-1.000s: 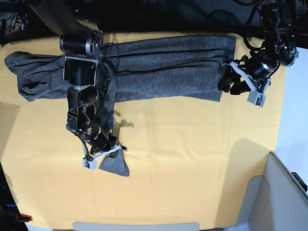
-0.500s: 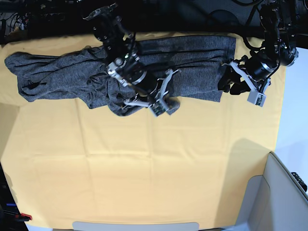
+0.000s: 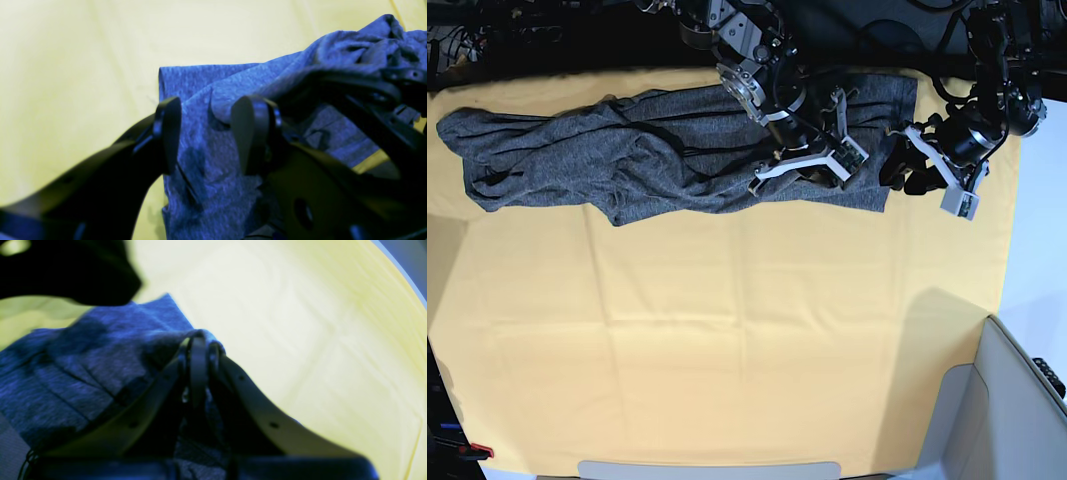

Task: Fold the T-shirt properly
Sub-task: 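Lay the sleeve across the shirt strip toward the left gripper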

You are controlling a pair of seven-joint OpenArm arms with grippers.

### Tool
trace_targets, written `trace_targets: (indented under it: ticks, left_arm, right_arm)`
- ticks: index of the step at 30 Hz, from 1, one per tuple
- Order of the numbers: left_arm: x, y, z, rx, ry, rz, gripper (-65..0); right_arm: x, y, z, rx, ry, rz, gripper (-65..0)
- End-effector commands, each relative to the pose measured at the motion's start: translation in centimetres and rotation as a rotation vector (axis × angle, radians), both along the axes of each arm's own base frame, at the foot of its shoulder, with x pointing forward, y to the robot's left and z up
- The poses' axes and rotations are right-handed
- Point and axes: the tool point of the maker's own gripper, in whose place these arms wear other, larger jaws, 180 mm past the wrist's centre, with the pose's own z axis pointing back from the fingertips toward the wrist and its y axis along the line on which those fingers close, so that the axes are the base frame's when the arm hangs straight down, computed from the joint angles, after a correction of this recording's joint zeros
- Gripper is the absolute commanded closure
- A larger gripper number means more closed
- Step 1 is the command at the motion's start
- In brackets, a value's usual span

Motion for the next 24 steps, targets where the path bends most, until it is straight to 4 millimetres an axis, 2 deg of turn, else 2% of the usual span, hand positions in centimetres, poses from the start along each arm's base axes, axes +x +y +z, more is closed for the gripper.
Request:
trace_targets:
  ticks: [1,4,8,10,12,16,20,22,24]
  left_arm:
    - [0.7,0.4,1.2,0.006,-0.047,0.003,-27.0]
    - [0.7,0.5,1.2,0.007,-0.047,0.004,-27.0]
    - [0.9,0.6,1.4,0.008,-0.054,0.01,-27.0]
    - [1.0,1.5,1.8,0.015,-0.067,0.034,-27.0]
    - [1.2,2.2,2.2,0.022,-0.077,0.054,-27.0]
    - [1.4,3.4,2.7,0.034,-0.095,0.086,-27.0]
    - [1.3,3.9,2.8,0.039,-0.096,0.102,-27.0]
    - [1.3,4.0,2.7,0.039,-0.094,0.103,-27.0]
    - [1.0,4.0,2.4,0.039,-0.084,0.103,-27.0]
  right_arm:
    - [-0.2,1.2,1.4,0.051,-0.025,0.013,-1.5]
    - [-0.5,1.5,1.0,0.062,0.0,0.019,-10.4]
    - [-1.0,2.0,0.5,0.096,0.048,0.035,-25.7]
    - [-1.3,2.2,0.5,0.12,0.072,0.044,-31.2]
    - [-1.3,2.5,0.7,0.142,0.087,0.05,-33.6]
    - [-0.9,2.7,1.5,0.18,0.091,0.057,-33.8]
    - [2.2,-0.3,5.5,0.261,-0.001,-0.046,-33.8]
    - [4.0,-2.8,8.0,0.31,-0.06,-0.125,-33.8]
    - [5.4,-5.2,9.1,0.329,-0.094,-0.202,-33.8]
